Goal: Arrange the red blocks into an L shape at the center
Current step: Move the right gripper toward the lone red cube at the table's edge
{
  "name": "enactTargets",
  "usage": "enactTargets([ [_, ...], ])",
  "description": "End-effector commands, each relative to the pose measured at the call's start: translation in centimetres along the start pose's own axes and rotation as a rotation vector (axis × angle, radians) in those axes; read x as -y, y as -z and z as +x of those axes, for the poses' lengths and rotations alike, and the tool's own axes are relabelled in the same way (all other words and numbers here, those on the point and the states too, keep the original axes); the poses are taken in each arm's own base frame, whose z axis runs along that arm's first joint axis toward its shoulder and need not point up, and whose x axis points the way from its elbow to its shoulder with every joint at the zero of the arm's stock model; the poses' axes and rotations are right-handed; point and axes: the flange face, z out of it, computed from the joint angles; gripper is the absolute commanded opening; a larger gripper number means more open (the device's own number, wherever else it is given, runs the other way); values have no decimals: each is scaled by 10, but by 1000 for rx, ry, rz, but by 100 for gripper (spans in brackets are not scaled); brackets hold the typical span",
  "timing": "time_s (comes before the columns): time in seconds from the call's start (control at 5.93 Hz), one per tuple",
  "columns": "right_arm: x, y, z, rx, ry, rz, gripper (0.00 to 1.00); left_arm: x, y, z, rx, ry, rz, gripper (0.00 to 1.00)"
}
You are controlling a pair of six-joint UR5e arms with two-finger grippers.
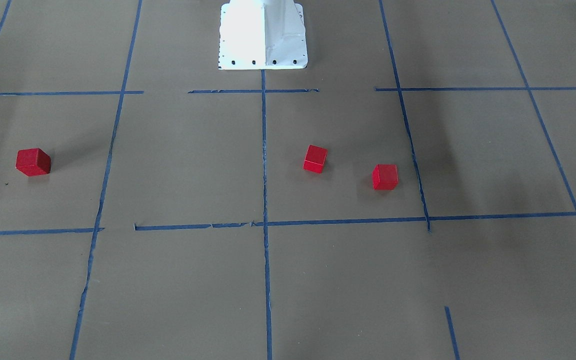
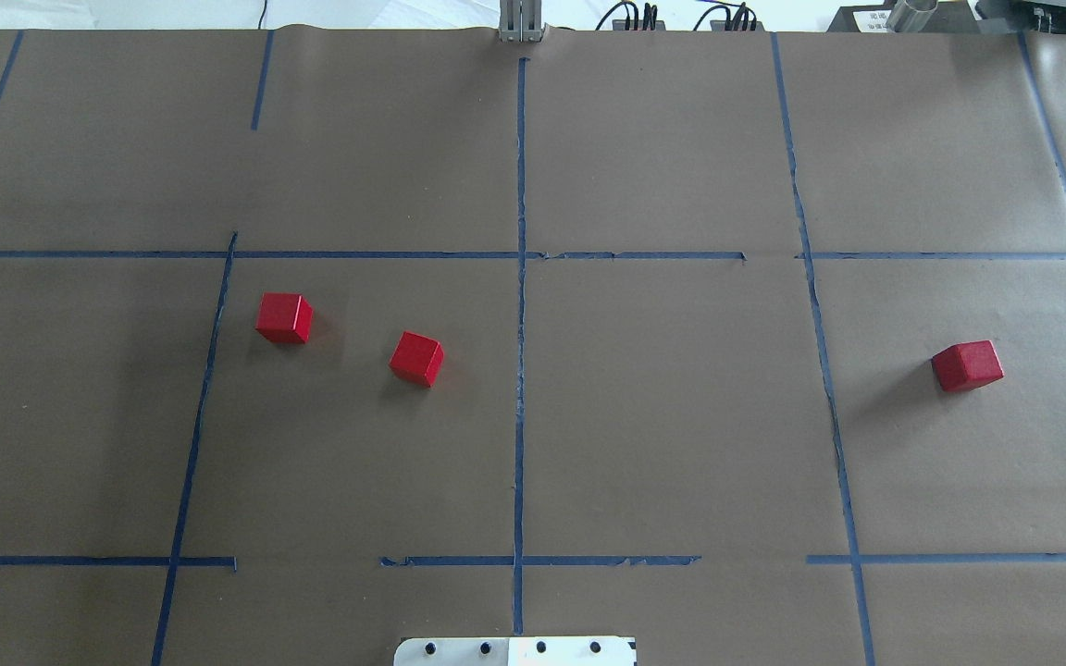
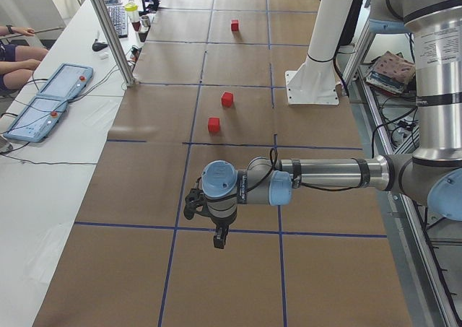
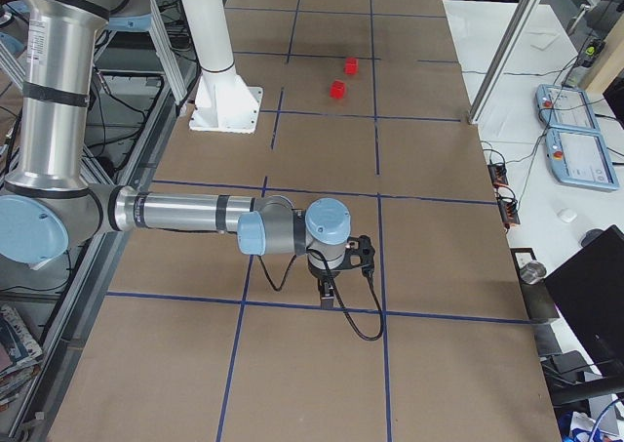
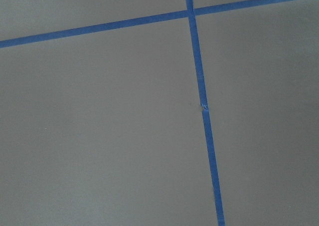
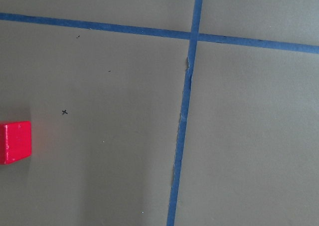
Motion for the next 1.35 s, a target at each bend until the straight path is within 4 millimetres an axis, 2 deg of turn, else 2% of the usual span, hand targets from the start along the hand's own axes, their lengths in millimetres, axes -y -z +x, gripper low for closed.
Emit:
enactTargets([
  [0.0, 6, -7, -16, 4, 52, -3, 100, -1, -1, -1, 1, 3, -4, 100],
  [0.17, 13, -10, -31, 11, 125, 44, 100, -1, -1, -1, -1, 3, -3, 100],
  [0.34, 17, -29, -56, 24, 149, 6, 100, -1, -2, -2, 1, 4, -5, 100],
  [0.51, 27, -40, -88, 42, 134, 22, 100, -1, -2, -1, -1, 4, -4, 100],
  [0.84, 28, -77, -158, 79, 74, 79, 100, -1, -2, -1, -1, 4, -4, 100],
  [1.01, 32, -94, -187, 55, 72, 88, 100, -2, -2, -2, -1, 4, -4, 100],
  [1.18, 34, -103, -202, 57, 88, 77, 100, -2, -2, -2, -1, 5, -5, 100],
])
